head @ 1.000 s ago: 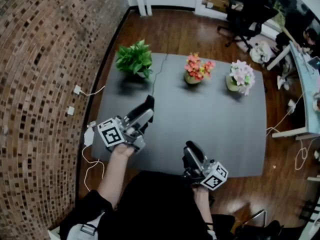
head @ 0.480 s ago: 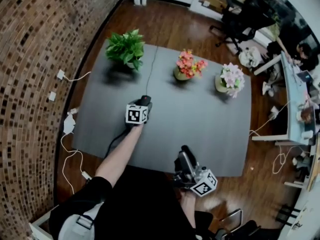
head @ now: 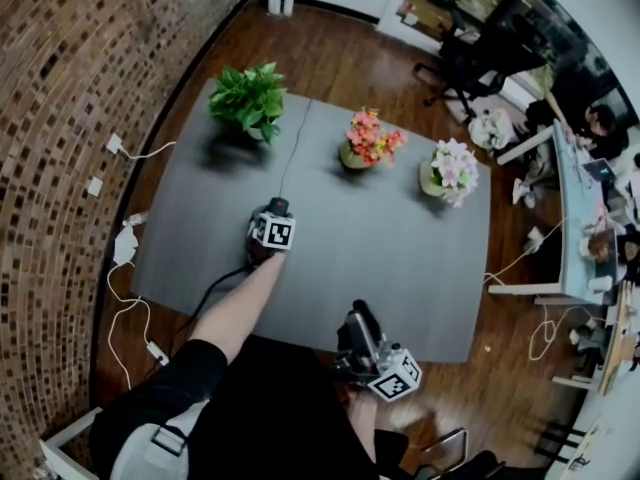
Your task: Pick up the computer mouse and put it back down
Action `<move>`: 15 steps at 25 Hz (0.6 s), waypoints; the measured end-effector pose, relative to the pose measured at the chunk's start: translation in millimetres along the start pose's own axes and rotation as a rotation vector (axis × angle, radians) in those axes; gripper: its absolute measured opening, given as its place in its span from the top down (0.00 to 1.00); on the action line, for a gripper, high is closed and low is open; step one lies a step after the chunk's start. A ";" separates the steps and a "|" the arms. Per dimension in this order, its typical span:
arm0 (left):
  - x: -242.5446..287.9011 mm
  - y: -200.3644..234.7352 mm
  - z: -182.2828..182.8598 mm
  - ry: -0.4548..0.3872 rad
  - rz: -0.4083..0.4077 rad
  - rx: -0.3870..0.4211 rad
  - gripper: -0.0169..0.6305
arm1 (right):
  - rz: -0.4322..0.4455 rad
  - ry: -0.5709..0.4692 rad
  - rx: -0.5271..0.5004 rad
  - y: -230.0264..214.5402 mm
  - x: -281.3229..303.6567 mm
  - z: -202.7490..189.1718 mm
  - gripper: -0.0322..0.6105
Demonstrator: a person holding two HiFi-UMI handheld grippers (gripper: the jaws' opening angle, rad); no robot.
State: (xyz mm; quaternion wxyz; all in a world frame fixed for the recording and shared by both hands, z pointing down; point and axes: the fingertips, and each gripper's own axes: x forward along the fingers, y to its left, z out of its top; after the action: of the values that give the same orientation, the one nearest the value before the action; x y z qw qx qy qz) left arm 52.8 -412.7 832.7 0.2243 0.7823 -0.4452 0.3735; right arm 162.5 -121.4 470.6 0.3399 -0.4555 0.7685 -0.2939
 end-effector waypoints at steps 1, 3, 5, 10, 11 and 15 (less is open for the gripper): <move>-0.5 0.1 0.9 -0.009 -0.002 -0.005 0.54 | 0.004 0.000 -0.001 0.4 -0.4 0.4 0.74; -5.8 -0.7 2.3 -0.027 -0.025 -0.017 0.53 | 0.014 -0.002 0.001 1.1 -1.3 1.0 0.74; -17.9 -0.6 1.9 -0.063 -0.052 -0.028 0.51 | 0.028 -0.004 0.008 1.4 -3.3 1.0 0.74; -80.1 19.1 -30.5 -0.162 -0.061 -0.072 0.50 | 0.072 0.020 0.039 -5.4 -9.1 -2.7 0.74; -98.0 24.0 -43.0 -0.184 -0.074 -0.106 0.50 | 0.081 0.034 0.047 -9.3 -9.7 -4.3 0.74; -190.6 9.4 -75.9 -0.313 -0.410 -0.382 0.50 | 0.108 0.116 0.077 -30.6 -10.0 -13.2 0.74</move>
State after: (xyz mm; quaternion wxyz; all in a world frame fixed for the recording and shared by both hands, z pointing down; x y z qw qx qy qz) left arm -46.4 -264.7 730.5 0.3667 0.8474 -0.3693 0.1051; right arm 171.0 -123.2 504.3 0.3274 -0.3822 0.7986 -0.3302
